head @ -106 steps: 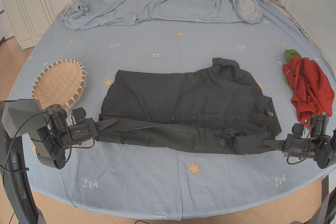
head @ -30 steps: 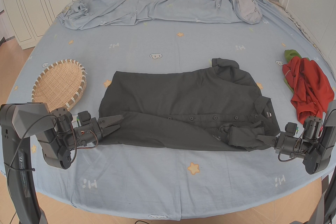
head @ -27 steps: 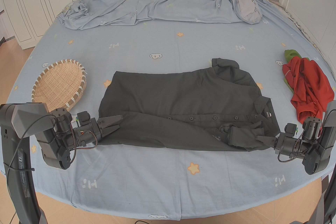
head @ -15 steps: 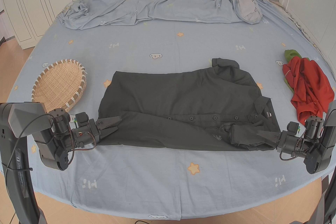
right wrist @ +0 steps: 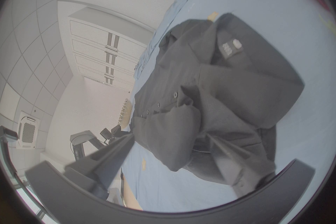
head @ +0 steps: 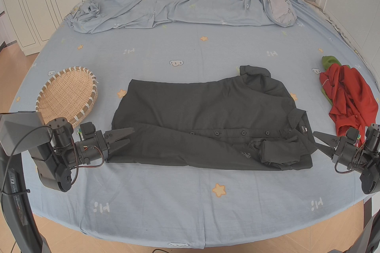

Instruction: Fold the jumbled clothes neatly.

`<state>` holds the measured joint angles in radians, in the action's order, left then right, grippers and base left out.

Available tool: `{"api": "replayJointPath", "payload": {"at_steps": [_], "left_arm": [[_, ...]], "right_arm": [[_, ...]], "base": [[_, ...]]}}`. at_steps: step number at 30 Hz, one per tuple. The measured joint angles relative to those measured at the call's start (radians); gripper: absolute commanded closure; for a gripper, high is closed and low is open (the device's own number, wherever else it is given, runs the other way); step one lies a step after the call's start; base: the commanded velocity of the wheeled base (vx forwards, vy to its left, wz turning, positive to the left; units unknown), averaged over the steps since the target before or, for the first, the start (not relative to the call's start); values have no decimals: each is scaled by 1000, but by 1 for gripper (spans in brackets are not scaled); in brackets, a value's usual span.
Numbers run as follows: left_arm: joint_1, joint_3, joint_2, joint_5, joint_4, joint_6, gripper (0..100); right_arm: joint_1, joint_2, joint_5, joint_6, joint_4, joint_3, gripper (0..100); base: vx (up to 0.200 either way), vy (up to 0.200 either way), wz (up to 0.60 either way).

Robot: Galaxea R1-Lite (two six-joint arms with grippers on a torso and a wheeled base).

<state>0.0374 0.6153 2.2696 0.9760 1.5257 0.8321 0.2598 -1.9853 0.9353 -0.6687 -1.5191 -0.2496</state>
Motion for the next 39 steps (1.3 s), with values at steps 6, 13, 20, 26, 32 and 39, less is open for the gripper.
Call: {"api": "replayJointPath", "payload": {"at_steps": [6, 13, 20, 26, 32, 39], "left_arm": [[14, -56, -47, 1, 3, -112, 0], [63, -160, -73, 1, 4, -218, 0], [111, -236, -87, 1, 5, -264, 0], [117, -269, -76, 1, 6, -287, 0], [117, -276, -53, 1, 10, -289, 0], [117, -276, -30, 1, 10, -289, 0]], "right_arm": [[31, 9, -4, 67, 0, 68, 0], [70, -67, -6, 221, 0, 144, 0], [79, -148, -5, 260, -2, 142, 0], [57, -190, -3, 247, -2, 95, 0], [26, -225, -3, 210, -3, 51, 0], [7, -270, -9, 196, 0, 13, 100]], "base": [[0, 0, 0], [0, 0, 0], [0, 0, 0], [0, 0, 0], [0, 0, 0], [0, 0, 0]]}}
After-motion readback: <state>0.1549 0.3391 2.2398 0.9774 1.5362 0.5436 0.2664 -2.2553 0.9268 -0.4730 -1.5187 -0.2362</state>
